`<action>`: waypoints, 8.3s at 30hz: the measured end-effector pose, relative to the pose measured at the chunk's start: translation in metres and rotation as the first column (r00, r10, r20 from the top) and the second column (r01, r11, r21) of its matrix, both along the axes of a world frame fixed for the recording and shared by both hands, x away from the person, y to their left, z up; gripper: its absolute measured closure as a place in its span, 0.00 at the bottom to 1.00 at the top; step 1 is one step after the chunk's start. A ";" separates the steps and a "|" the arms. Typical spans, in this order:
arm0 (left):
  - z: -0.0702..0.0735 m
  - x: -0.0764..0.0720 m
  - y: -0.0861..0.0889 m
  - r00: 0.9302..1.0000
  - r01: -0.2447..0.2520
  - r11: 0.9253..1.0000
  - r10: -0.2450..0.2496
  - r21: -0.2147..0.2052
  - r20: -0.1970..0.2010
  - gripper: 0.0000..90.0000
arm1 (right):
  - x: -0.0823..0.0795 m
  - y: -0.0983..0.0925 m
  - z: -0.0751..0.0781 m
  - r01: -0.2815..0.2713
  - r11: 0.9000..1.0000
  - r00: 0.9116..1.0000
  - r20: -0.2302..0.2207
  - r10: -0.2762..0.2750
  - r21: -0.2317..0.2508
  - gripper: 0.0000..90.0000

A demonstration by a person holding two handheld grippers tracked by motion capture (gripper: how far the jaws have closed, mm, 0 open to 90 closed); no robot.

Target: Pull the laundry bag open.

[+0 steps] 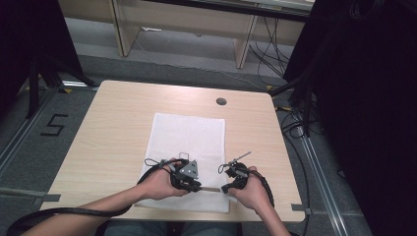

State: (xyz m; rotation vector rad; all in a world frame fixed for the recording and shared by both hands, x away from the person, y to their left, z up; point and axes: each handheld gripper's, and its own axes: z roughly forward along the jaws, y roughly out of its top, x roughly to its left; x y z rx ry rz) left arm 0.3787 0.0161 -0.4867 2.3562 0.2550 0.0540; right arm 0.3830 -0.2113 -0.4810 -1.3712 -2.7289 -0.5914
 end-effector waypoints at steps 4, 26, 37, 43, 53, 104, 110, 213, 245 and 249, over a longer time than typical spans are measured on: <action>0.000 0.000 0.001 1.000 0.005 1.000 -0.005 0.000 0.008 0.91 | 0.000 0.000 0.000 -0.001 1.000 1.000 0.002 0.001 -0.001 1.00; 0.001 -0.001 0.008 1.000 -0.020 0.999 0.019 -0.028 -0.014 0.91 | 0.000 0.001 0.000 0.002 1.000 1.000 0.002 -0.002 -0.007 1.00; 0.002 -0.002 0.011 1.000 -0.010 1.000 0.010 -0.009 0.008 0.91 | 0.001 0.000 0.000 0.004 1.000 1.000 -0.009 -0.004 0.000 1.00; 0.001 -0.002 0.017 1.000 -0.019 1.000 0.019 -0.017 0.004 0.91 | 0.000 -0.001 0.000 0.000 1.000 1.000 -0.006 0.000 0.000 1.00; 0.000 -0.003 0.019 1.000 -0.027 0.999 0.027 -0.026 -0.004 0.91 | 0.000 0.000 0.000 0.005 1.000 1.000 -0.007 -0.005 -0.002 1.00; 0.004 -0.008 0.044 0.999 -0.052 0.998 0.052 -0.025 0.004 0.91 | 0.001 -0.001 0.000 -0.002 1.000 1.000 -0.004 0.002 0.004 1.00; 0.004 -0.008 0.047 0.999 -0.029 1.000 0.029 -0.001 0.034 0.91 | -0.001 0.000 0.001 0.022 1.000 1.000 -0.022 -0.022 0.001 1.00; 0.000 -0.015 0.130 0.988 -0.157 0.987 0.156 -0.042 -0.015 0.91 | 0.000 -0.001 0.000 0.001 1.000 1.000 -0.011 -0.001 0.003 1.00; 0.001 -0.005 0.173 0.981 -0.183 0.976 0.174 0.117 0.081 0.91 | 0.000 0.000 0.000 -0.018 1.000 1.000 0.016 0.018 -0.024 1.00; -0.008 0.001 0.198 0.950 -0.311 0.950 0.311 0.030 -0.031 0.91 | 0.000 -0.003 0.002 -0.001 0.999 1.000 0.020 0.002 -0.052 1.00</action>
